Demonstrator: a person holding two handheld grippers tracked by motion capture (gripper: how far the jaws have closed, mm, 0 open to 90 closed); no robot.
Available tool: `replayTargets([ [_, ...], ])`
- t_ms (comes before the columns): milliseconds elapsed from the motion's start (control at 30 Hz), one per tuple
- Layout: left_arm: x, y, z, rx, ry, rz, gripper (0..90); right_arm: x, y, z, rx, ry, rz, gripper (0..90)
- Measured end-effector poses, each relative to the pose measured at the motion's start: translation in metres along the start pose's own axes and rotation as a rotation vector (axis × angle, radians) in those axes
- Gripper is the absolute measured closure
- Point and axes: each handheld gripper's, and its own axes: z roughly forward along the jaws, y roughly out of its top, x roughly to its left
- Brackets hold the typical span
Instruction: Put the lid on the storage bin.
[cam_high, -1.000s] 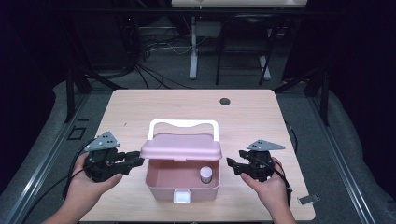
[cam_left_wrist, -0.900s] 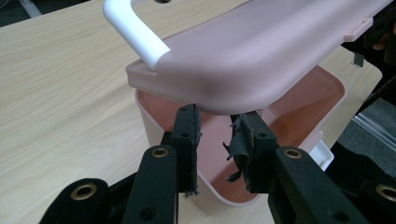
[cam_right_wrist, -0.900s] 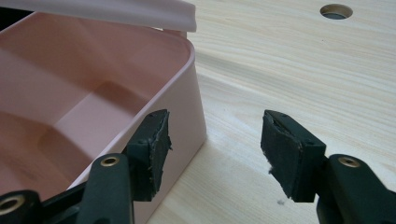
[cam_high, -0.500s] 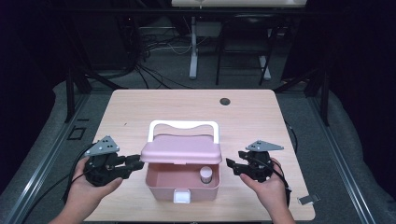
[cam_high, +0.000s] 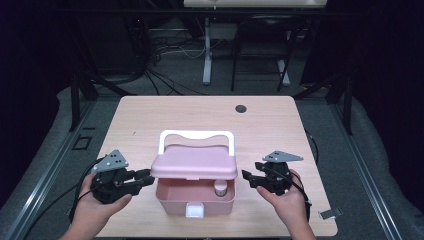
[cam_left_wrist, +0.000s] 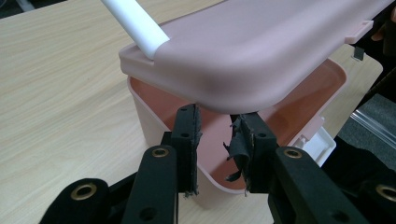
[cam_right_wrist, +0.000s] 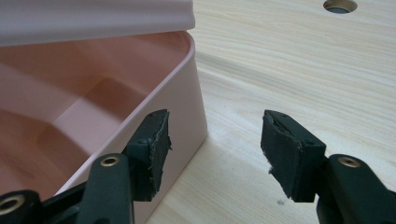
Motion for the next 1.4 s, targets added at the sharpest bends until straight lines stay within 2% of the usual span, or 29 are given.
replayTargets([
  [267, -0.001, -0.007, 0.003, 0.003, -0.008, -0.018, 71.3, -0.001, -0.001, 0.001, 0.005, 0.0, 0.0, 41.7],
  [433, -0.002, -0.013, 0.006, 0.008, -0.009, -0.006, 71.3, 0.0, -0.002, 0.002, 0.007, 0.001, 0.001, 41.7],
  [733, -0.002, -0.026, 0.012, 0.019, -0.013, -0.018, 71.3, 0.0, -0.002, 0.003, 0.007, 0.002, 0.003, 41.7],
  [1400, -0.002, -0.039, 0.018, 0.036, -0.01, -0.023, 71.4, -0.001, -0.003, 0.003, 0.013, -0.003, 0.007, 41.7],
])
